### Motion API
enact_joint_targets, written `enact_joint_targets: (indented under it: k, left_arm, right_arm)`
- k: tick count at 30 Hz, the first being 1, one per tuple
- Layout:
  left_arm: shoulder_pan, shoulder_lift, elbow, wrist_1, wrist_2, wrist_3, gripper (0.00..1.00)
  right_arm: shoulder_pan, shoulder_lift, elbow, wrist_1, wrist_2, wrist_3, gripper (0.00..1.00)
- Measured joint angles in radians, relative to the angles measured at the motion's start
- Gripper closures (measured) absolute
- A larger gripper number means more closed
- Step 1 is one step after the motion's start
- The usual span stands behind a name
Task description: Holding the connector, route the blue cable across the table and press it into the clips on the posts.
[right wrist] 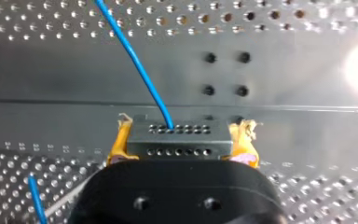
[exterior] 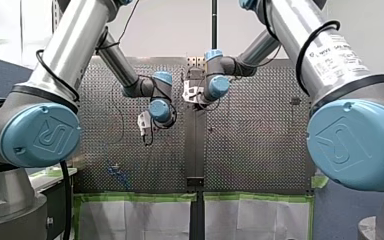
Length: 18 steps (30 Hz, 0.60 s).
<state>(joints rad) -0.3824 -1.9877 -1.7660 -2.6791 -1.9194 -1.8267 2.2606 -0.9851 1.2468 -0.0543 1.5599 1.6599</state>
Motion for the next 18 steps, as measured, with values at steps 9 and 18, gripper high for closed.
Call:
enact_joint_targets:
  k: [9,18]
  left_arm:
    - [-0.009,0.072,-0.001,-0.038,0.004,0.009,1.00]
    - [-0.014,0.156,-0.001,-0.069,0.006,0.014,1.00]
  right_arm:
    - [0.002,-0.079,0.068,0.055,0.002,0.000,1.00]
    - [0.011,-0.162,0.113,0.072,0.004,0.001,1.00]
